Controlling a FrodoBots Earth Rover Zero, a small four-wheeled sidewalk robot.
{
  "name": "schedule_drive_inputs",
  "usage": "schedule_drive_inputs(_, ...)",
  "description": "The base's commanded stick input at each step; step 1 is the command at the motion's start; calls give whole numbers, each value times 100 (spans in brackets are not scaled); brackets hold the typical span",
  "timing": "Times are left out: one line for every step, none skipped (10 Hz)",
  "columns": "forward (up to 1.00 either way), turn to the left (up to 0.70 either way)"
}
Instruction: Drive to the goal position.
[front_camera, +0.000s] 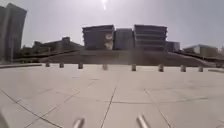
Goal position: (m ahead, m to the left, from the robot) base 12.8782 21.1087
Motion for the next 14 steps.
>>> schedule_drive_inputs(70, 15)
schedule_drive_inputs(70, 19)
schedule_drive_inputs(70, 23)
schedule_drive_inputs(70, 26)
schedule_drive_inputs(70, 30)
schedule_drive_inputs(70, 34)
schedule_drive_inputs(70, 36)
schedule_drive_inputs(70, 36)
schedule_drive_inputs(70, 36)
schedule_drive_inputs(70, 36)
schedule_drive_inputs(70, 36)
schedule_drive_inputs(70, 31)
schedule_drive_inputs(70, 25)
schedule_drive_inputs(70, 20)
